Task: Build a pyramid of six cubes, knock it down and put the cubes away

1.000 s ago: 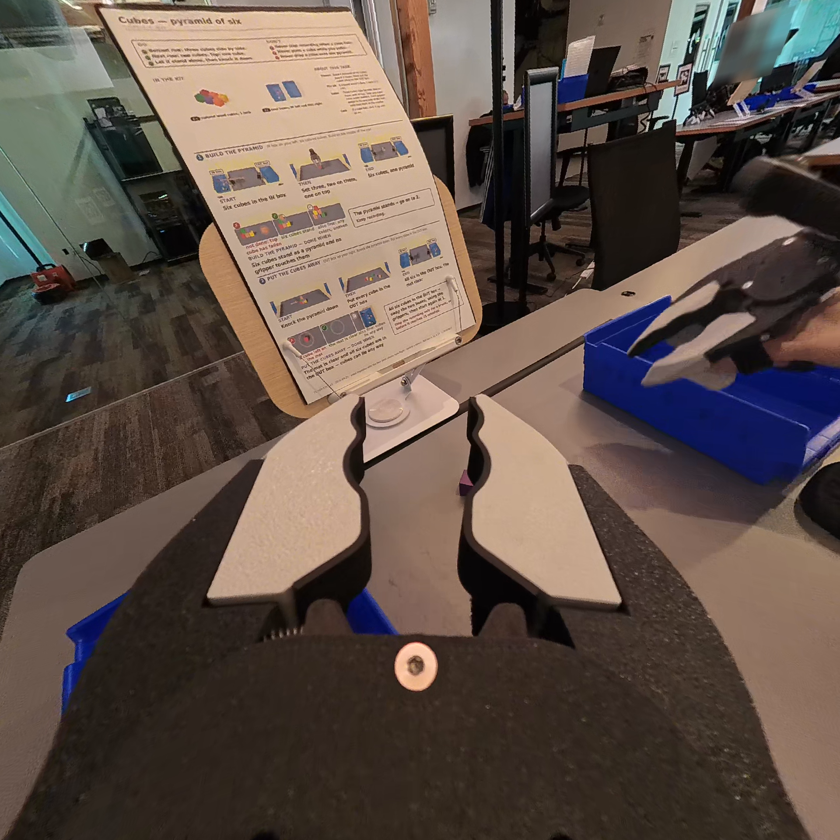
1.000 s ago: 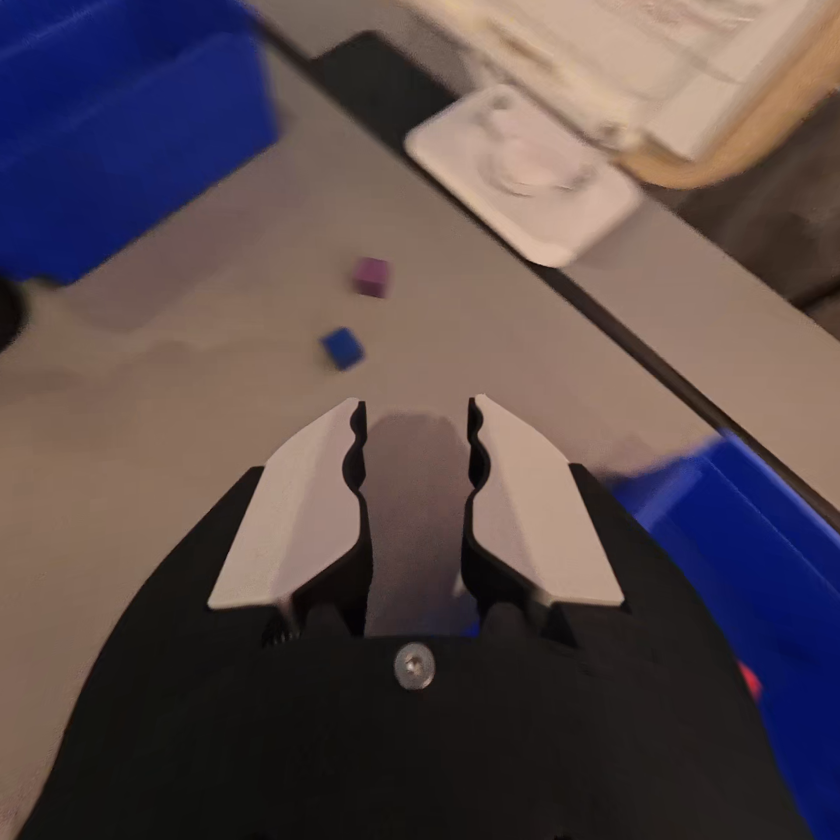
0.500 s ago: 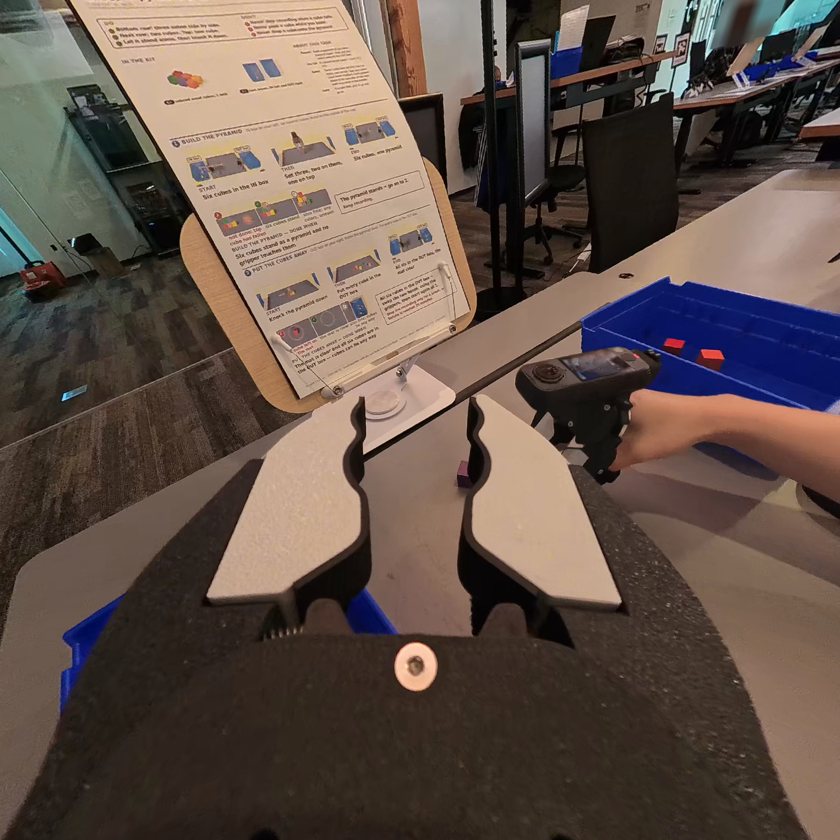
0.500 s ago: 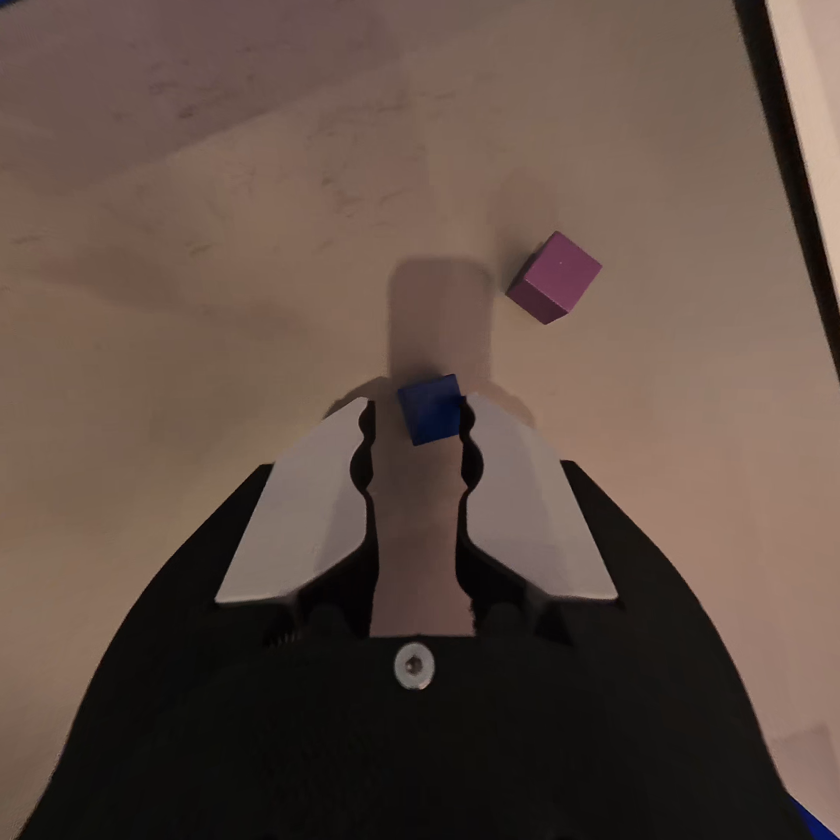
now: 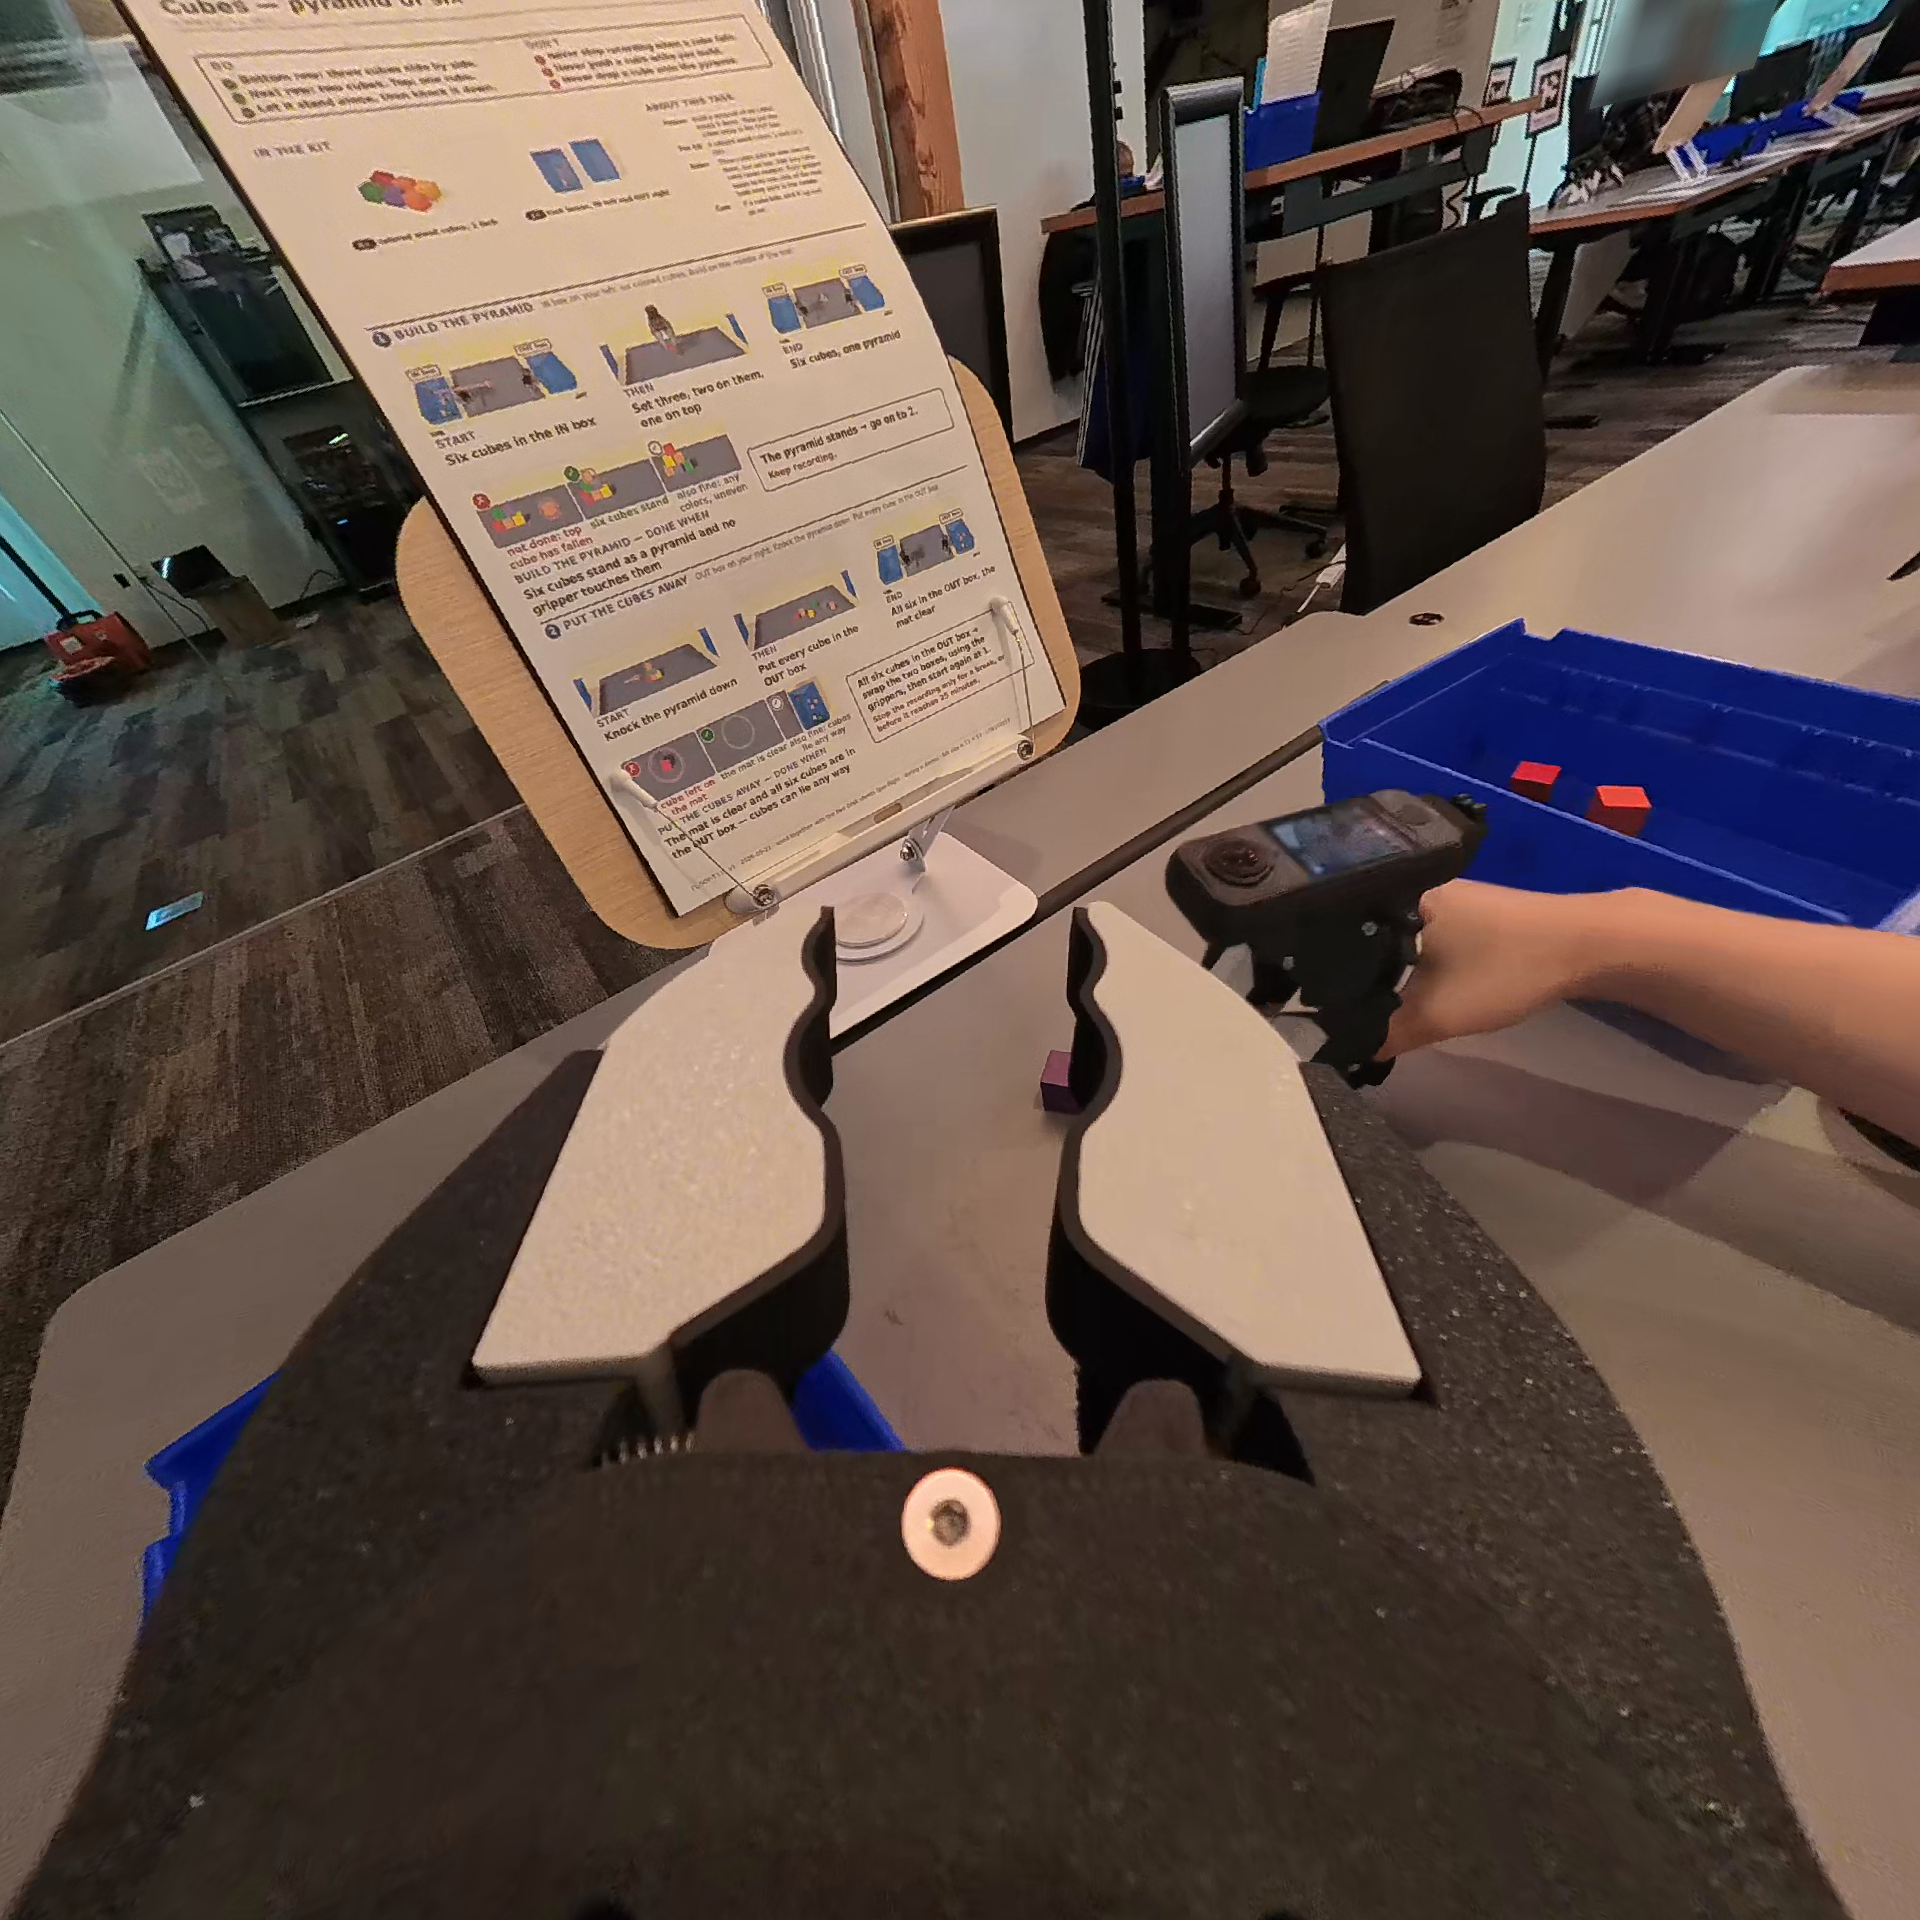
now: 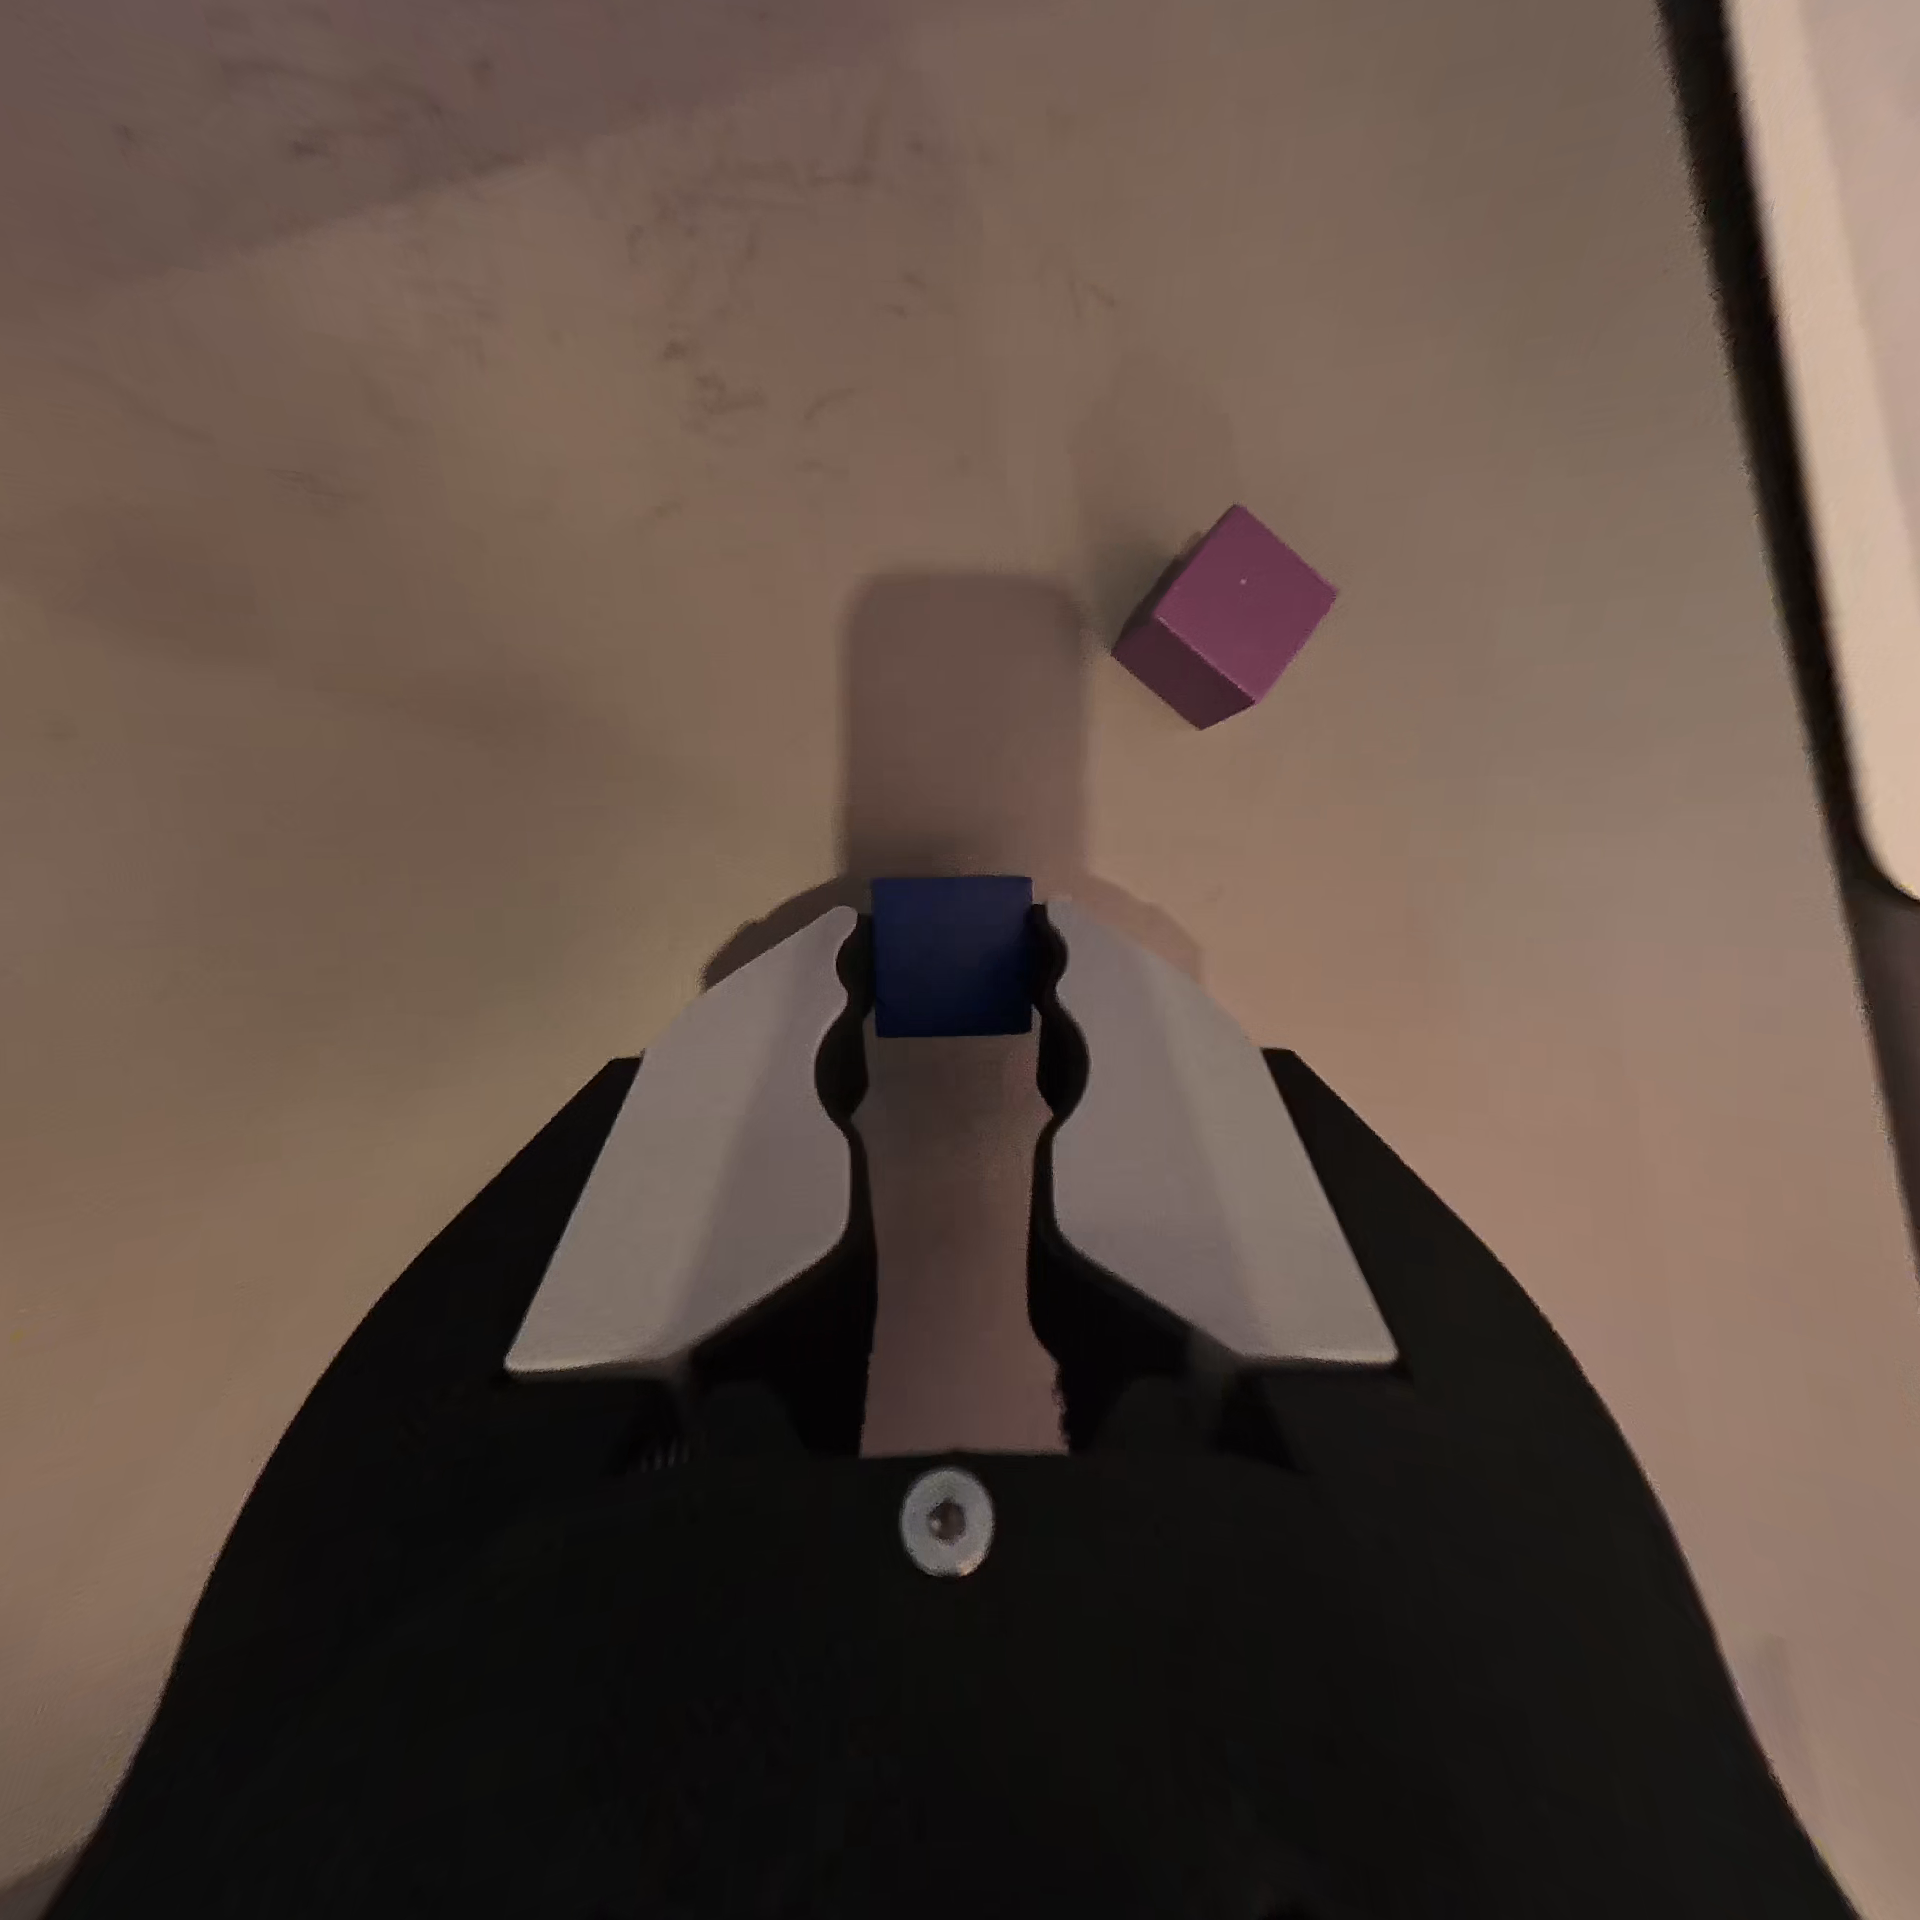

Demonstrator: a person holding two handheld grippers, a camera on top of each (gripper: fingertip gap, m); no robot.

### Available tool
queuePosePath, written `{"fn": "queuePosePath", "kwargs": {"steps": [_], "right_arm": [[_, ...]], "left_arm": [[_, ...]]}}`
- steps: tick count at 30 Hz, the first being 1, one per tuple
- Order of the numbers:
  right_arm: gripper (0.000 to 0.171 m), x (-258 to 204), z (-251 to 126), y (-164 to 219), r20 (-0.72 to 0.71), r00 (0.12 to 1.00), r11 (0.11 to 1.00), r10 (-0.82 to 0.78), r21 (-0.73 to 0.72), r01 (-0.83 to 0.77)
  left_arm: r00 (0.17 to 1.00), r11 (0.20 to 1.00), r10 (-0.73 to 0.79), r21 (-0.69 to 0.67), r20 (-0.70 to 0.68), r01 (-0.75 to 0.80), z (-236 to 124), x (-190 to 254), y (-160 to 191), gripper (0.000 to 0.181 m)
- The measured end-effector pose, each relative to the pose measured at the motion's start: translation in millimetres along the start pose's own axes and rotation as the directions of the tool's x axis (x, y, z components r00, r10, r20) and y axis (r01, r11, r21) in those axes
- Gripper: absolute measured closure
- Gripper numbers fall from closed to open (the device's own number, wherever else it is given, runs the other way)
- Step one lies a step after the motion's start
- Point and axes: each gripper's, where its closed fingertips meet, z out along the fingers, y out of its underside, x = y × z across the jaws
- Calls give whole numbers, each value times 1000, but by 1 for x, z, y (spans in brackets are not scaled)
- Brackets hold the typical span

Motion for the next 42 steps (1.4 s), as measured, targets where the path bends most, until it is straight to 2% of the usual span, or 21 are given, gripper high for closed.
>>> {"fn": "queuePosePath", "kwargs": {"steps": [3, 6, 7, 9, 11, 13, 17, 19, 22, 24, 26, 28, 30, 32, 34, 36, 39, 42], "right_arm": [[141, 1, -46, -9, -98, 995, 998, -12, 52, 17], [141, 15, -125, 4, -304, 953, 998, -3, 66, 24], [141, 23, -155, 18, -360, 932, 997, 41, 76, -15], [141, 45, -208, 57, -418, 879, 971, 229, 164, -175], [141, 61, -235, 117, -378, 806, 890, 456, 213, -404], [141, 65, -233, 181, -349, 727, 802, 591, 160, -575], [140, 50, -192, 279, -391, 657, 688, 645, -77, -721], [140, 51, -178, 303, -413, 628, 649, 659, -109, -753], [138, 57, -169, 316, -423, 593, 619, 684, -92, -780], [124, 60, -174, 316, -431, 565, 598, 703, -71, -798], [122, 67, -191, 298, -452, 553, 615, 700, -12, -788], [123, 77, -217, 248, -470, 567, 688, 676, 127, -714], [124, 80, -237, 166, -459, 629, 776, 628, 302, -555], [124, 66, -232, 78, -409, 755, 845, 512, 398, -358], [123, 42, -199, 7, -327, 876, 891, 356, 400, -213], [123, 27, -151, -39, -201, 936, 896, 290, 400, -192], [120, 31, -73, -59, -131, 936, 911, 328, 307, -276], [116, 47, -17, -55, -181, 911, 918, 370, 223, -328]], "left_arm": [[1000, 1000, -11, 7, 4, 11, -2, -4, -1, 139], [1000, 1000, -22, 13, 10, 22, -5, -8, -1, 139], [1000, 999, -27, 17, 11, 26, -6, -9, -2, 139], [999, 999, -35, 26, 9, 34, -6, -9, -3, 139], [999, 999, -38, 30, 4, 38, -6, -8, -4, 139], [999, 999, -35, 27, -3, 35, -4, -5, -4, 139], [1000, 1000, -22, 18, -13, 23, 0, 0, -3, 139], [1000, 1000, -21, 11, -14, 21, 1, 1, -2, 139], [1000, 1000, -20, 8, -11, 20, 1, 1, -1, 139], [1000, 1000, -25, 12, -6, 25, -1, -2, -2, 139], [999, 999, -38, 25, -1, 38, -3, -5, -4, 139], [999, 998, -51, 36, 1, 51, -4, -8, -5, 139], [999, 998, -53, 32, 6, 52, -3, -10, -4, 139], [999, 999, -50, 22, 9, 50, -1, -10, -2, 139], [999, 999, -45, 12, 7, 45, -1, -9, 0, 139], [999, 999, -41, 8, 9, 41, -2, -9, 1, 139], [999, 999, -33, 11, 1, 33, -5, -7, -1, 139], [999, 999, -46, 29, 3, 46, -9, -11, -3, 139]]}}
